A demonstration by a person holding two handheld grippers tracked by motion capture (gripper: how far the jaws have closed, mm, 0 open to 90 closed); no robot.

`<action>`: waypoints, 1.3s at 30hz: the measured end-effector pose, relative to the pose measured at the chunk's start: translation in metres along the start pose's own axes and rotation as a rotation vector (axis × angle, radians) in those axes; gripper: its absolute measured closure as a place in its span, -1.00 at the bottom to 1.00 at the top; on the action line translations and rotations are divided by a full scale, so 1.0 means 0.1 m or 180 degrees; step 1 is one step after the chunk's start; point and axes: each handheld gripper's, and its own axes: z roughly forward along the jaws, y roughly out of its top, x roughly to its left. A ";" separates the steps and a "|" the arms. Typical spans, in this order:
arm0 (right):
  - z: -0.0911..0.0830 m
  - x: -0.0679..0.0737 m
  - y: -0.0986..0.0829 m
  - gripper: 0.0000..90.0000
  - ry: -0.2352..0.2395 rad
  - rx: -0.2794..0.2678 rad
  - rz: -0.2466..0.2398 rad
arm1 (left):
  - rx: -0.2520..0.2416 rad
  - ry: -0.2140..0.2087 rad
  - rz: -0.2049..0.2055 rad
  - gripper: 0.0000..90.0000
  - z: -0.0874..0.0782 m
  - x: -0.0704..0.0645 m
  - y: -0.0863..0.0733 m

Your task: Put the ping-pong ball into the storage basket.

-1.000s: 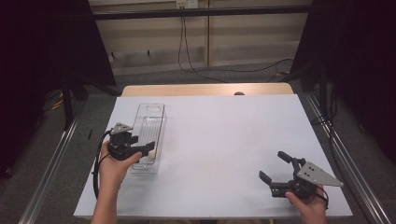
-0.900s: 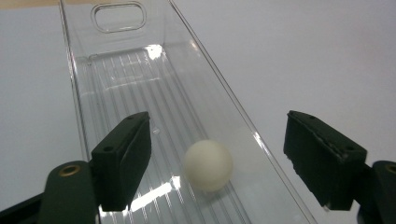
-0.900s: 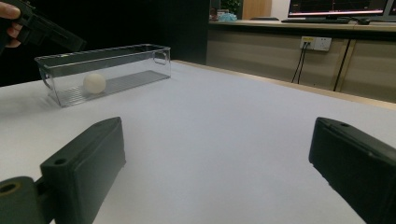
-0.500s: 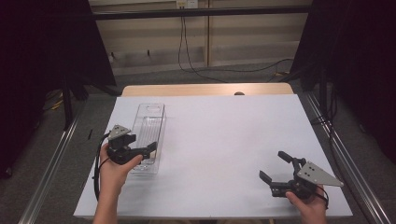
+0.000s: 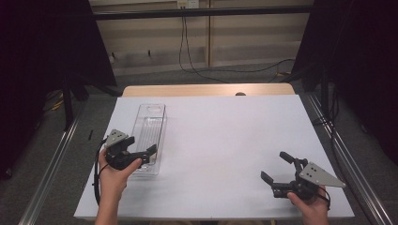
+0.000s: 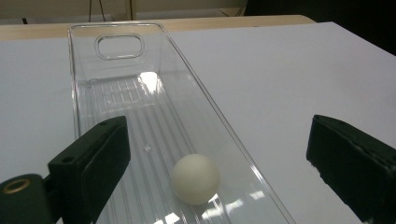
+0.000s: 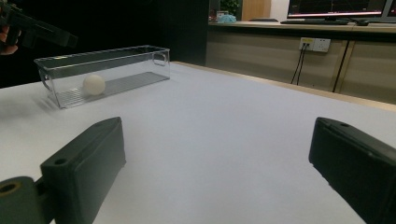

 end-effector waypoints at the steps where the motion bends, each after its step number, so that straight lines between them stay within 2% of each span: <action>1: 0.00 0.00 0.00 -0.93 -0.0003 -0.0006 -0.0012 | -0.0048 -0.0021 -0.0018 -0.86 -0.01 0.00 0.00; 5: 0.00 0.00 0.00 -0.93 -0.0004 -0.0008 -0.0013 | -0.0095 0.0026 -0.0004 -0.88 -0.04 -0.02 -0.03; 9: 0.00 0.00 0.00 -0.93 -0.0013 -0.0001 -0.0019 | -0.0210 0.0018 -0.0022 -0.89 -0.08 -0.01 -0.07; 10: 0.00 0.00 0.00 -0.93 -0.0004 -0.0006 -0.0015 | -0.0211 0.0053 -0.0010 -0.89 -0.09 -0.01 -0.07; 13: 0.00 0.00 0.00 -0.93 -0.0024 -0.0009 -0.0014 | -0.0216 0.0019 -0.0013 -0.89 -0.11 -0.01 -0.08; 16: 0.00 0.00 0.00 -0.93 -0.0016 -0.0011 -0.0014 | -0.0210 0.0033 0.0040 -0.89 -0.14 -0.02 -0.11; 20: 0.00 0.00 0.00 -0.93 -0.0011 -0.0005 -0.0016 | -0.0253 0.0018 0.0050 -0.89 -0.17 -0.03 -0.14; 39: 0.00 0.00 0.00 -0.93 -0.0028 0.0005 -0.0012 | -0.0486 0.0106 0.0110 -0.91 -0.32 -0.05 -0.29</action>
